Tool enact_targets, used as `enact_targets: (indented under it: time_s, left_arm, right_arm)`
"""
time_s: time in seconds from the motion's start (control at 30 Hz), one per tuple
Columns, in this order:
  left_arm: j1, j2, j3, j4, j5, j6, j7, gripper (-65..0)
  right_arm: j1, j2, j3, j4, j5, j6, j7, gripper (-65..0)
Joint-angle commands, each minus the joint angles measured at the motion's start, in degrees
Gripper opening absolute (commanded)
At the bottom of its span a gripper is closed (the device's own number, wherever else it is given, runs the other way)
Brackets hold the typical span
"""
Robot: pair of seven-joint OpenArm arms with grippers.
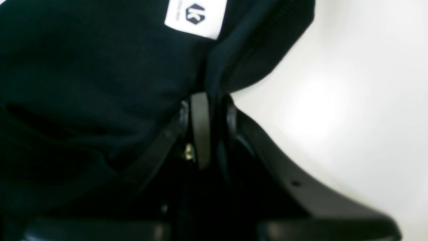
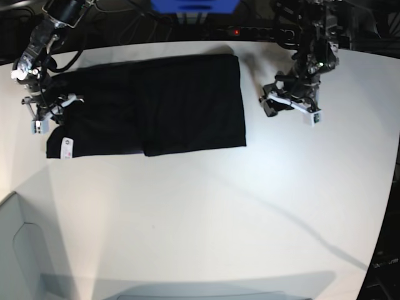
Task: Fold the T-shirt properly
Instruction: 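Withdraw the left gripper and grasp the bundle's end with the right gripper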
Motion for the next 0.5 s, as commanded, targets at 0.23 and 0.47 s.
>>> enact_targets:
  time_s: [0.23, 0.47]
  left_arm:
    - [-1.54, 1.79, -0.01, -0.79, -0.05, -0.21, -0.63, -32.1]
    - [-4.96, 2.94, 3.68, -4.13, -0.05, -0.21, -0.28, -32.1]
  right_arm:
    - [-1.95, -3.67, -0.05, 15.43, -0.68, 0.8, -1.71, -65.0]
    - [-5.73, -7.1, -6.11, 24.4, -0.77, 0.8, -1.71, -65.0]
